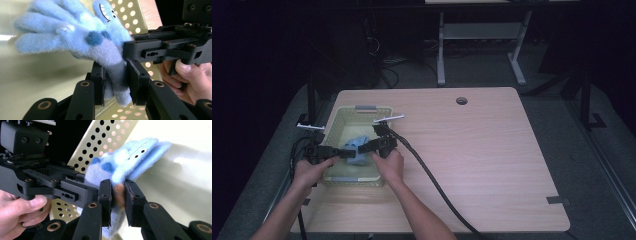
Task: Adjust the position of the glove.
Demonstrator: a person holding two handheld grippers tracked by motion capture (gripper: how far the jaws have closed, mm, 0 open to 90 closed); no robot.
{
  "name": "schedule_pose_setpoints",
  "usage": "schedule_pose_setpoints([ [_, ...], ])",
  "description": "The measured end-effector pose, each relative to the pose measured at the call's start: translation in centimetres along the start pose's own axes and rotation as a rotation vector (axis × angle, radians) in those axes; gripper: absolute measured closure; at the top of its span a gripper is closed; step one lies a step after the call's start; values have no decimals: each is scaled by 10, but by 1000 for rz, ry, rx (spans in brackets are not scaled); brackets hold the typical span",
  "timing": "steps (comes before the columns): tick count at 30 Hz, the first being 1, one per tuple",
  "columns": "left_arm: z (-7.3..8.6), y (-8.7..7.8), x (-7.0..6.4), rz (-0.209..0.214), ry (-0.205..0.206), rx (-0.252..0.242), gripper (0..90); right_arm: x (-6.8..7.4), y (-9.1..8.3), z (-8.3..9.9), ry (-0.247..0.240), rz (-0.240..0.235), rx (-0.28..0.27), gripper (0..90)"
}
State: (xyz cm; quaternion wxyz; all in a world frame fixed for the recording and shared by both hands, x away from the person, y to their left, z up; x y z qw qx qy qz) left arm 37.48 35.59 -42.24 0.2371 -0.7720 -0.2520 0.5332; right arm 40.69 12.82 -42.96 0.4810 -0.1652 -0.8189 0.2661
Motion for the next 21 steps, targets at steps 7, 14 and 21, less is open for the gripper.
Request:
schedule_pose_setpoints([
  [7, -2, 2, 0, -25, -2, 17, 686, 2, 2, -1, -21, 44, 12, 762],
  [14, -2, 2, -2, -35, -8, 20, 685, 5, 2, -1, -34, 69, 13, 758],
  [21, -2, 3, -1, -50, 6, 33, 685, 8, 2, 0, -47, 100, 11, 740],
])
Point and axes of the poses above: each handheld gripper's, and its own axes: y roughly forward along the jaws, z roughly out of its underside, x roughly to its left, the point moved 1 cm from there along y, roughly forward along the jaws, and after that the axes turned 8 degrees about x, right-handed, at the moved point
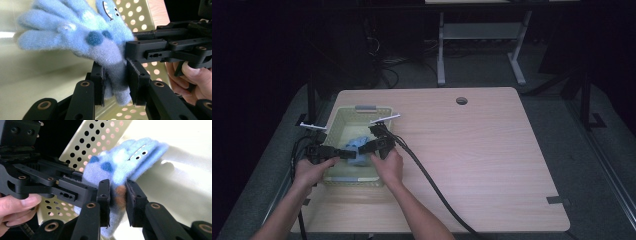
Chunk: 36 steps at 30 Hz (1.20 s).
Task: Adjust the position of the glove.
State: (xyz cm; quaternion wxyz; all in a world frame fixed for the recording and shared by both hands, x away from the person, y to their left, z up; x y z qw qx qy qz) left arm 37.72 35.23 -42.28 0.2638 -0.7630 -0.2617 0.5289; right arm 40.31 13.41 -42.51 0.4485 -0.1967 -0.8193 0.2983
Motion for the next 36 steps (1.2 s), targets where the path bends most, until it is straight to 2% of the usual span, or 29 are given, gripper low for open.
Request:
schedule_pose_setpoints([
  [3, -1, 1, 0, -14, -2, 11, 682, 2, 0, 0, -15, 32, -5, 725],
  [7, -3, 4, -2, -71, -13, 42, 679, 6, -3, 0, -25, 71, -6, 701],
  [8, -3, 5, -2, -87, -5, 64, 674, 6, -4, 0, -33, 83, -5, 693],
  [10, -5, 9, -5, -135, -15, 128, 660, 6, -8, -1, -38, 92, -8, 693],
  [11, -6, 11, -6, -161, -1, 139, 659, 6, -10, -1, -39, 95, -11, 692],
  [12, -7, 11, -5, -179, 24, 142, 659, 7, -12, -1, -43, 96, -15, 692],
  [13, -7, 12, -6, -196, 15, 132, 657, 7, -14, -1, -51, 95, -22, 692],
  [14, -8, 11, -6, -217, 20, 142, 654, 7, -16, -1, -55, 89, -27, 692],
  [15, -8, 11, -6, -223, 9, 140, 651, 8, -18, -1, -53, 85, -27, 691],
  [22, -6, 2, 0, -280, 20, 121, 636, 8, -29, -2, -54, 57, -54, 678],
  [25, -5, -2, 1, -276, 2, 93, 615, 5, -33, -2, -49, 51, -67, 675],
  [32, -6, -5, -2, -262, 16, 64, 584, -1, -42, 1, -27, 28, -84, 665],
  [36, -8, -11, -5, -260, 18, 23, 584, -2, -48, 1, -21, 8, -94, 653],
])
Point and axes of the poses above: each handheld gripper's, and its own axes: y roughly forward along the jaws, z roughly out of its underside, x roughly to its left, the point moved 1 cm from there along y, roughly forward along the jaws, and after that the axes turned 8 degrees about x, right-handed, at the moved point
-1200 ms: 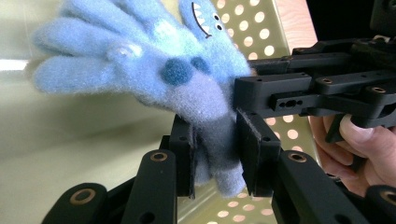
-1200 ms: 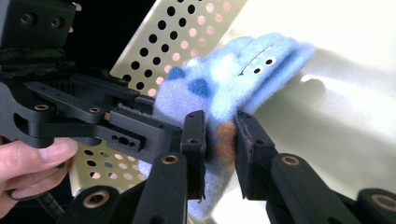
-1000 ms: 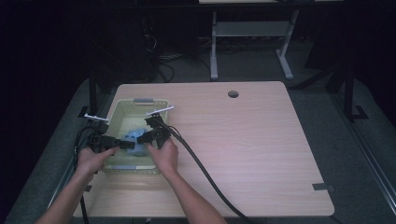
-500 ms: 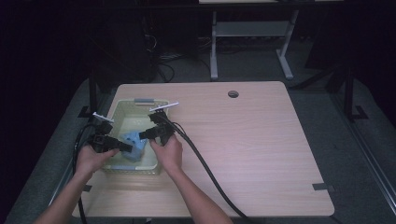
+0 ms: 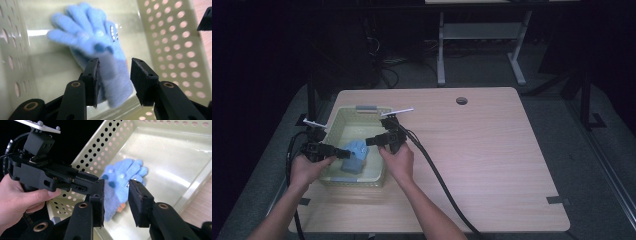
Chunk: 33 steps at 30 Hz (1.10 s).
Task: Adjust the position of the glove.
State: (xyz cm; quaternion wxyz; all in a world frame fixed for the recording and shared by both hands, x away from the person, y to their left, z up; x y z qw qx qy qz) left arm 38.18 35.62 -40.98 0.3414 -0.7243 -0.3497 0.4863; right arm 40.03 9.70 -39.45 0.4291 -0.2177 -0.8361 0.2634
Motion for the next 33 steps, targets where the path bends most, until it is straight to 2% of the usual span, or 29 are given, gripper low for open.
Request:
schedule_pose_setpoints([
  [5, -4, -10, -7, 10, 20, -37, 584, -1, -7, 0, 1, -14, -18, 645],
  [6, -5, -12, -9, 9, 35, -37, 584, -1, -8, 0, -2, -15, -23, 642],
  [9, -6, -13, -12, 21, 34, -43, 578, -4, -13, 0, 0, -23, -31, 637],
  [14, -9, -18, -18, 65, 27, -92, 571, -9, -20, 3, 12, -41, -46, 620],
  [18, -10, -22, -23, 83, 41, -109, 561, -13, -28, 4, 22, -63, -68, 603],
  [23, -10, -24, -29, 115, 58, -135, 541, -15, -40, 5, 16, -77, -92, 577],
  [33, -13, -21, -36, 138, 66, -158, 508, -24, -60, 9, 18, -88, -131, 530],
])
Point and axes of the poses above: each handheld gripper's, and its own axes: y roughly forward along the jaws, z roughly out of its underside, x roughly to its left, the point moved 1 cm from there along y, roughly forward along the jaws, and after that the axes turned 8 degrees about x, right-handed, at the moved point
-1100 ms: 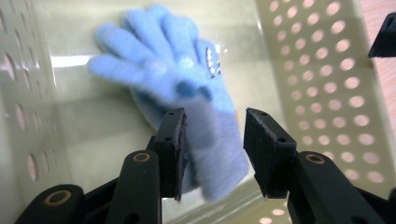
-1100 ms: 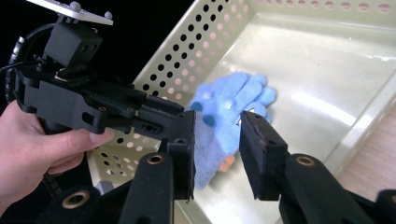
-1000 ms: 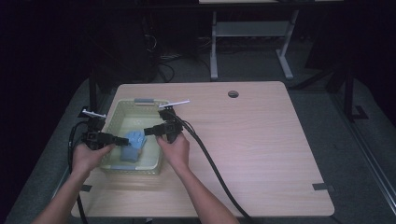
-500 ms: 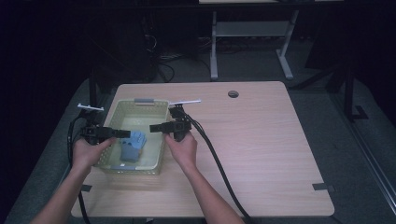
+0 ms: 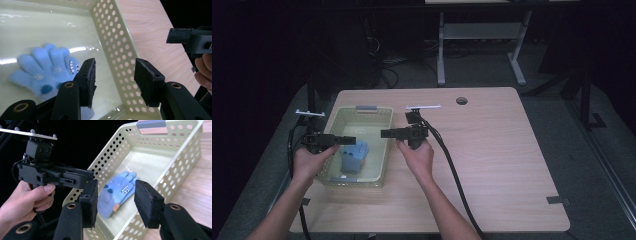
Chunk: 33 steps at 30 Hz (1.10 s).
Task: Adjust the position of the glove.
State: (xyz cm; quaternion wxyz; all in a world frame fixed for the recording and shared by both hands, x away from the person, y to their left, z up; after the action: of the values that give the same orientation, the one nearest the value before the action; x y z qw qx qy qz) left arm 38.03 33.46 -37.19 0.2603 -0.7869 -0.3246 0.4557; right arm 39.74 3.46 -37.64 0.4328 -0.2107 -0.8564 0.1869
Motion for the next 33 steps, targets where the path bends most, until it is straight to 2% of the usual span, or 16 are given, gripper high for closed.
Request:
schedule_pose_setpoints([
  [10, -5, 6, -10, 42, 15, -18, 445, -9, -19, 1, 14, 1, -23, 462],
  [18, -11, 12, -25, 61, 38, -25, 393, -16, -37, 0, 26, -1, -49, 405],
  [28, -14, 21, -41, 112, 55, -49, 288, -28, -56, 6, 44, -7, -66, 367],
  [33, -15, 25, -45, 122, 61, -52, 276, -32, -62, 8, 41, 6, -69, 364],
])
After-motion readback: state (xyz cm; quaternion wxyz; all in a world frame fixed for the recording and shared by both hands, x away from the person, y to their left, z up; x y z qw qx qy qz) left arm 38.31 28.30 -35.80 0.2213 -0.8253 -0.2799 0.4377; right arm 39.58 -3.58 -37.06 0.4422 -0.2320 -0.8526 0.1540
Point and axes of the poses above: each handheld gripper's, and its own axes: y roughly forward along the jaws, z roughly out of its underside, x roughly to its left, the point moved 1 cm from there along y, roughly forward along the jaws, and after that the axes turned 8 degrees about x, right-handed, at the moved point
